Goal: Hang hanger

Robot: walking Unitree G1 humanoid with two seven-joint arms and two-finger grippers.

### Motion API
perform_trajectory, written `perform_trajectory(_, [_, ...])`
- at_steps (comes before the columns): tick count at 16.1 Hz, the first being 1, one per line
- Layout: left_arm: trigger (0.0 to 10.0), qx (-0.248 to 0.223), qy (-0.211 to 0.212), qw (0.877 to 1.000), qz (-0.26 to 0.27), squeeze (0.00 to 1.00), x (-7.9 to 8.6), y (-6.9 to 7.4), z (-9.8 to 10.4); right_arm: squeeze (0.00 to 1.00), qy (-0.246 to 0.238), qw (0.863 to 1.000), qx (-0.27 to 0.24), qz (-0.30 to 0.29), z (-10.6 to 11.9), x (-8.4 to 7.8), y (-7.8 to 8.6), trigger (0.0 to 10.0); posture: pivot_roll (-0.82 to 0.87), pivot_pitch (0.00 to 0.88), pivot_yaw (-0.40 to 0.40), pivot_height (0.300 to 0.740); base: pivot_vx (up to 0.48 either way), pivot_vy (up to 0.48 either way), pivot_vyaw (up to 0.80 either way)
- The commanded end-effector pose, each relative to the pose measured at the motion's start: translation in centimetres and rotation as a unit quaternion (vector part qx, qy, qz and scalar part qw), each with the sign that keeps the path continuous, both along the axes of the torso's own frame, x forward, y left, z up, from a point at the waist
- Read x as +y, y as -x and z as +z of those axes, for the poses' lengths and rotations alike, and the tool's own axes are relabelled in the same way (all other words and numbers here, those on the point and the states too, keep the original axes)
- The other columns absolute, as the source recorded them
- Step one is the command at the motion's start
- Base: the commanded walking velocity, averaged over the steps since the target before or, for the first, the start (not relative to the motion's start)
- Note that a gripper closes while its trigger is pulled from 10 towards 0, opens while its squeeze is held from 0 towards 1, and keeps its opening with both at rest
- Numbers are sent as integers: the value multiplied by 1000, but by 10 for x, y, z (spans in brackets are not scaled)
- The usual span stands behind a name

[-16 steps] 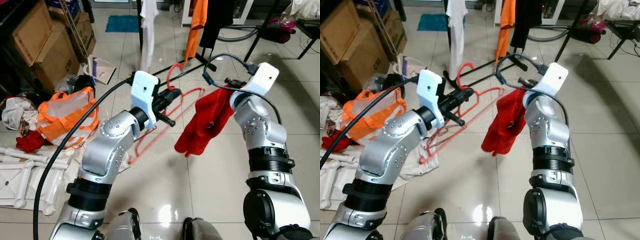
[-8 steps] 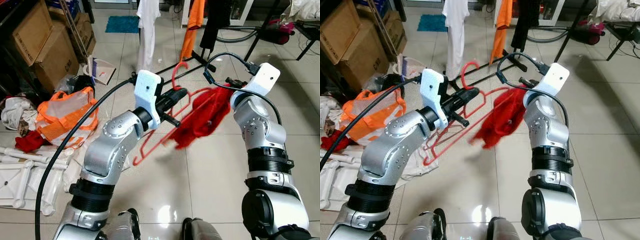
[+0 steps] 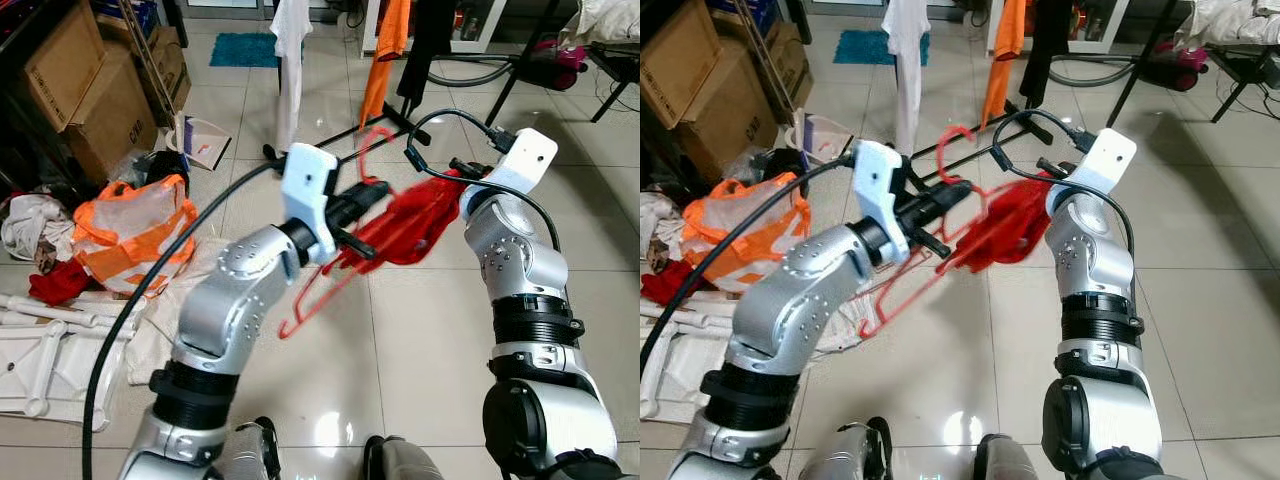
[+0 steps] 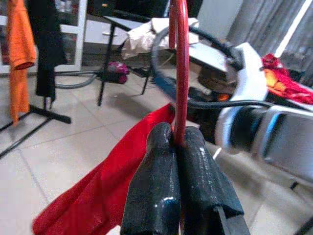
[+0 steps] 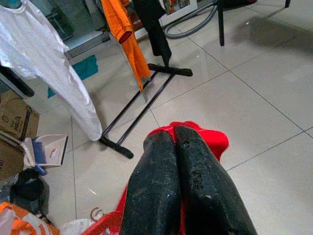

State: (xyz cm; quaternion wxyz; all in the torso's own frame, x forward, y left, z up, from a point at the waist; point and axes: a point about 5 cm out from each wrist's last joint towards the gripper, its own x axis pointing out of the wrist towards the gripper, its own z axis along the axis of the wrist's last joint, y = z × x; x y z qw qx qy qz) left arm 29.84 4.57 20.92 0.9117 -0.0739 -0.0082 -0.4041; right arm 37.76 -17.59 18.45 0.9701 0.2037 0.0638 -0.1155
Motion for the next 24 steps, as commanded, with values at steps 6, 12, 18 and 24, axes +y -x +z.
perform_trajectory(6, [10000, 13, 1, 999, -33, 0, -8, 10, 2, 0, 27, 999, -23, -21, 9, -6, -4, 0, -143, 139, -44, 740, 0, 0, 0])
perform_trajectory(12, [10000, -39, -177, 980, 81, 0, 8, -8, -32, 0, 13, 999, -22, -29, 11, -6, -1, 0, -147, 140, -44, 740, 0, 0, 0])
perform_trajectory(18, [10000, -40, -172, 979, 103, 0, 14, -16, -41, 0, 2, 999, -15, -35, 9, -8, 3, 0, -153, 142, -46, 740, 0, 0, 0])
perform_trajectory(24, [10000, -41, -124, 988, 77, 0, 6, -19, -37, 0, -12, 1000, -3, 0, 4, 17, 14, 0, -166, 139, -47, 740, 0, 0, 0])
